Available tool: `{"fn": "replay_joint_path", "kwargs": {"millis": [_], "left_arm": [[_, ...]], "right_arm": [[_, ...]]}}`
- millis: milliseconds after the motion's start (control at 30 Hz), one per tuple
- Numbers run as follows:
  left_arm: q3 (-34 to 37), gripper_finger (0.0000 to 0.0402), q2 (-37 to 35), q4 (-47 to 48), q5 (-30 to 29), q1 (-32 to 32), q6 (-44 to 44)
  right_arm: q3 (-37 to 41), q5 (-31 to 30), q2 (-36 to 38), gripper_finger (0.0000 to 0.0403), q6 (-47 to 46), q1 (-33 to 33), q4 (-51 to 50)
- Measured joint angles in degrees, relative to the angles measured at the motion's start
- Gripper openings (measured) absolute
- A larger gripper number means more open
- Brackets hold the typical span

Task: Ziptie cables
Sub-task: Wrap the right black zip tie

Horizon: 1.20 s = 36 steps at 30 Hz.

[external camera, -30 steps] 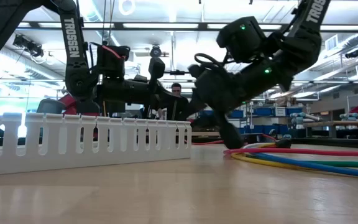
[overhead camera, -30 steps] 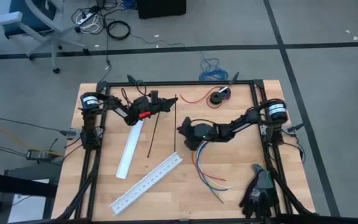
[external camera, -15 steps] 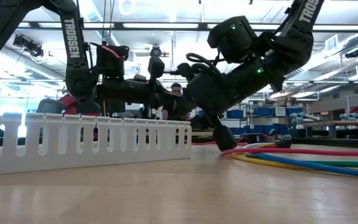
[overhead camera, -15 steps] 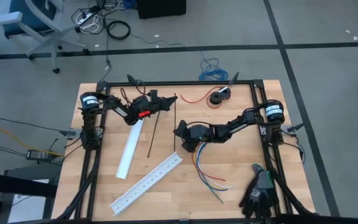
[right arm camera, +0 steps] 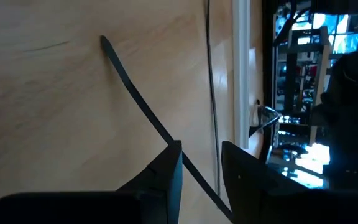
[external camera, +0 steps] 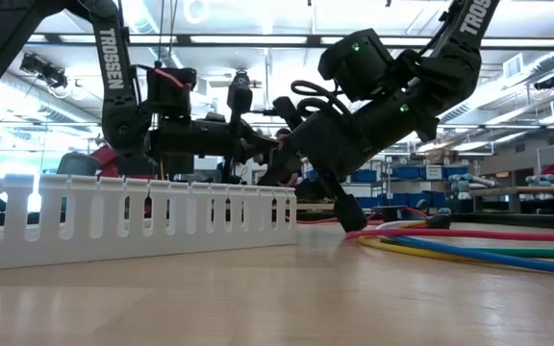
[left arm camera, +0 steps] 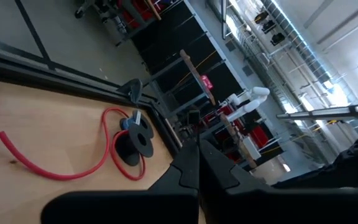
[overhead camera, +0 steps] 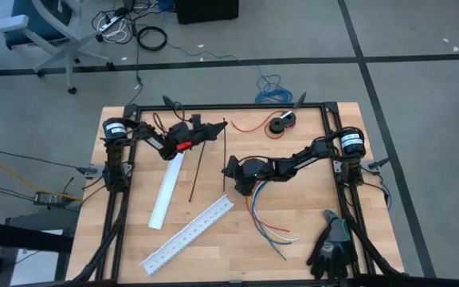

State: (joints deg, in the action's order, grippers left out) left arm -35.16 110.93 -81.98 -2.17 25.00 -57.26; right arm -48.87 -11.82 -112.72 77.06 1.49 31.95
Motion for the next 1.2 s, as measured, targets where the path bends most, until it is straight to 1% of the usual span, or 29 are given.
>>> {"fn": "replay_joint_path", "kwargs": {"millis": [133,300,333,433,500,567,700,767,900,1000,1067,1200], "left_arm": [[0.0,0.0001,0.0,-0.6,2.1,0.6,-0.3],[0.0,0.0001,0.0,-1.0,2.8,0.6,-0.4],[0.0,0.0001,0.0,-0.9,2.9,0.7,-0.5],[0.0,0.0001,0.0,-1.0,3.4,0.8,-0.5],[0.0,0.0001,0.0,-0.9,3.4,0.8,-0.5],[0.0,0.0001,0.0,-1.0,3.4,0.9,-0.6],[0.0,0.0001,0.0,-1.2,3.9,0.9,-1.9],[0.0,0.0001,0.0,-1.4,4.0,0.9,-1.9],[0.0,0.0001,0.0,-1.2,4.0,0.8,-1.8],[0.0,0.0001,0.0,-1.0,4.0,0.9,-1.7],[0.0,0.0001,0.0,-1.0,4.0,1.0,-1.7],[0.0,0.0001,0.0,-0.9,4.2,1.3,-1.7]], "right_arm": [[0.0,-5.4,-0.1,0.0099,1.0,0.1,0.1],[0.1,-6.3,-0.1,0.0099,2.1,0.2,0.3],[0.1,-7.7,-0.1,0.0099,1.4,0.4,0.5],[0.2,-14.3,0.5,0.0099,-2.9,0.9,1.4],[0.3,-15.7,1.1,0.0099,-4.0,0.9,1.3],[0.4,-15.0,1.7,0.0099,-3.3,0.6,1.0],[0.3,-9.4,2.0,0.0096,2.2,-0.3,-1.7],[0.2,-7.8,2.1,0.0090,1.8,-1.0,-2.6],[0.5,-9.4,2.1,0.0074,1.0,-1.1,1.6],[0.4,-8.8,2.0,0.0067,4.3,-0.5,2.9],[0.4,-9.0,2.0,0.0063,4.9,-0.5,2.9],[0.4,-12.5,2.0,0.0063,2.8,0.0,2.5]]}}
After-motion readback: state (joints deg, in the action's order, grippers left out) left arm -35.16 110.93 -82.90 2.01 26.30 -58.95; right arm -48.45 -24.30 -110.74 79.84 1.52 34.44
